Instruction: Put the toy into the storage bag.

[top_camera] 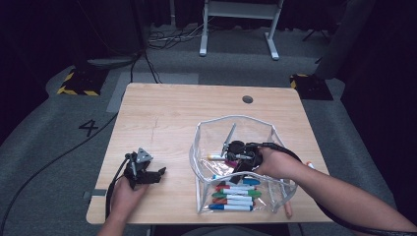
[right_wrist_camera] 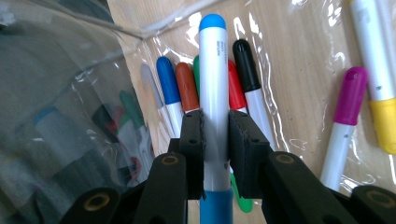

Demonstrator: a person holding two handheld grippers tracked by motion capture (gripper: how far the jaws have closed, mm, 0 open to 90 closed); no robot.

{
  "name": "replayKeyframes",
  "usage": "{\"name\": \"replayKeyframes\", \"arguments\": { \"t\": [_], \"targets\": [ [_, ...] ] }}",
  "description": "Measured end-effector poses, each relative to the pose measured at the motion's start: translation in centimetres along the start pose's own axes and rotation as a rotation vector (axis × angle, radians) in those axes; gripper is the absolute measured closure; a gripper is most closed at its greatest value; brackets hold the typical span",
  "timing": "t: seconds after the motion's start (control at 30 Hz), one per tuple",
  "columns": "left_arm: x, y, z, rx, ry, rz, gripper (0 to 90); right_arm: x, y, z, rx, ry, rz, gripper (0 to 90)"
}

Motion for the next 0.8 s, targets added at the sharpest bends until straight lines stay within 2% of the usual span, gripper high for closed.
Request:
{"name": "replayKeyframes", "arguments": {
  "t": [0.17, 0.4, 0.53, 0.57, 0.6, 0.63, 0.67, 0.73, 0.8],
  "targets": [
    [0.0, 0.0, 0.0, 0.0, 0.0, 0.0, 21.6, 0.3, 1.5, -0.4, -0.051, -0.004, 0.003, 76.2],
    [0.0, 0.0, 0.0, 0.0, 0.0, 0.0, 21.6, 0.3, 2.4, -0.8, -0.102, 0.02, 0.01, 76.1],
    [0.0, 0.0, 0.0, 0.0, 0.0, 0.0, 21.6, 0.7, 3.1, -1.0, -0.132, 0.016, 0.0, 75.4],
    [0.0, 0.0, 0.0, 0.0, -0.001, 0.0, 21.6, 0.8, 3.2, -0.9, -0.13, 0.023, 0.001, 68.2],
    [0.0, 0.0, 0.0, 0.0, 0.0, -0.001, 21.6, 1.0, 3.3, -0.8, -0.109, 0.042, 0.01, 56.2],
    [0.0, 0.0, 0.0, 0.0, 0.0, -0.001, 21.6, 1.2, 3.3, -0.7, -0.097, 0.063, 0.019, 52.1],
    [0.0, 0.0, 0.0, 0.0, 0.0, -0.001, 21.5, 1.4, 3.2, -0.7, -0.094, 0.085, 0.018, 52.5],
    [0.0, 0.0, 0.0, 0.001, 0.001, -0.001, 21.5, 2.0, 2.7, -0.6, -0.07, 0.067, -0.009, 49.4],
    [0.0, 0.0, 0.0, 0.0, 0.002, -0.001, 21.5, 2.1, 1.9, -0.3, -0.028, 0.072, -0.028, 48.9]
  ]
}}
Point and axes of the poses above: each handheld gripper's, and its own axes: y roughly forward along the jaws, z roughly out of its top, x roughly to its right, the point moved 7 cm from there along y, roughly forward along the jaws, and after that the axes turned 9 degrees about y, right-handed, at the moved point
